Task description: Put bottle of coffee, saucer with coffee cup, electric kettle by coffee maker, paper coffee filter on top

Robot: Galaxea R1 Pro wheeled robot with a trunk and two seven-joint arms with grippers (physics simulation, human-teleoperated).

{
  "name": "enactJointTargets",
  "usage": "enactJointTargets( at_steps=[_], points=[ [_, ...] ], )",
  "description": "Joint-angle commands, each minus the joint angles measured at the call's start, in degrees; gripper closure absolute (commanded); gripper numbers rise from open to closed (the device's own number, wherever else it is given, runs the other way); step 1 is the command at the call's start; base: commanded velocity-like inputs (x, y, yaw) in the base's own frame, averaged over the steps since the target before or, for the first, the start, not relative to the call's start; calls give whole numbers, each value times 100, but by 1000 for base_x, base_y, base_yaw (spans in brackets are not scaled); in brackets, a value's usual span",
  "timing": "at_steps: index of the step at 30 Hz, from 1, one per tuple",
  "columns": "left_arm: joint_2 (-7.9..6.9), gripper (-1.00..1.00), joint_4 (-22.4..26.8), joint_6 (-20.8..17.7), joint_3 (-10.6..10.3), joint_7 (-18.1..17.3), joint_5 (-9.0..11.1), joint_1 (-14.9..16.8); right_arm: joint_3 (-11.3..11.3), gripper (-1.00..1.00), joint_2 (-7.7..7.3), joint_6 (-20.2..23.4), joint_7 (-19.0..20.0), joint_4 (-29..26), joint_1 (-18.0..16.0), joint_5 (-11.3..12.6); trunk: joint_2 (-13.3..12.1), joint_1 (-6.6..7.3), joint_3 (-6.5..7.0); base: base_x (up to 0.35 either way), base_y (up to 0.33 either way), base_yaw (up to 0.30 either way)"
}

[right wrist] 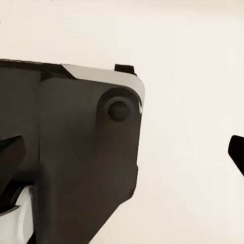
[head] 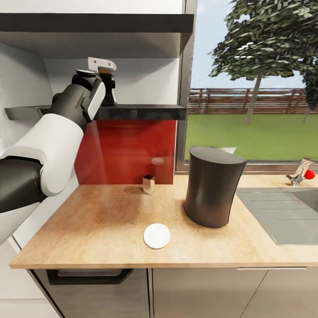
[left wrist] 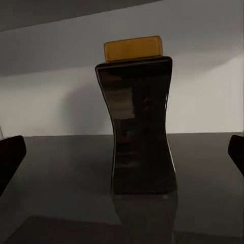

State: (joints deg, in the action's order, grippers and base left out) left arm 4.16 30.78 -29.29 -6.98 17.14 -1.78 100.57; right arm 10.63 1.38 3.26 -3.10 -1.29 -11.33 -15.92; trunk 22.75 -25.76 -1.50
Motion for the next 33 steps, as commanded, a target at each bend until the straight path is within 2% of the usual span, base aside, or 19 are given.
enactJointTargets(
  at_steps=[1,7,14,33],
  points=[
    [-3,-100,6,-39,-25,17,-21,7,46,-100,3,34,-14,-12,-2,-60,17,-3,-13,33,10,0],
    [-9,-100,-1,-41,-26,17,-24,7,47,-100,3,34,-15,-12,-1,-60,17,-3,-13,11,3,0],
    [-11,-100,-2,-42,-29,17,-24,7,45,-100,3,34,-16,-12,-1,-60,17,-3,-13,223,0,0],
    [-37,-100,-25,-45,9,33,-22,7,47,-100,3,34,-16,-12,-1,-60,17,-3,-13,83,0,0]
  ],
)
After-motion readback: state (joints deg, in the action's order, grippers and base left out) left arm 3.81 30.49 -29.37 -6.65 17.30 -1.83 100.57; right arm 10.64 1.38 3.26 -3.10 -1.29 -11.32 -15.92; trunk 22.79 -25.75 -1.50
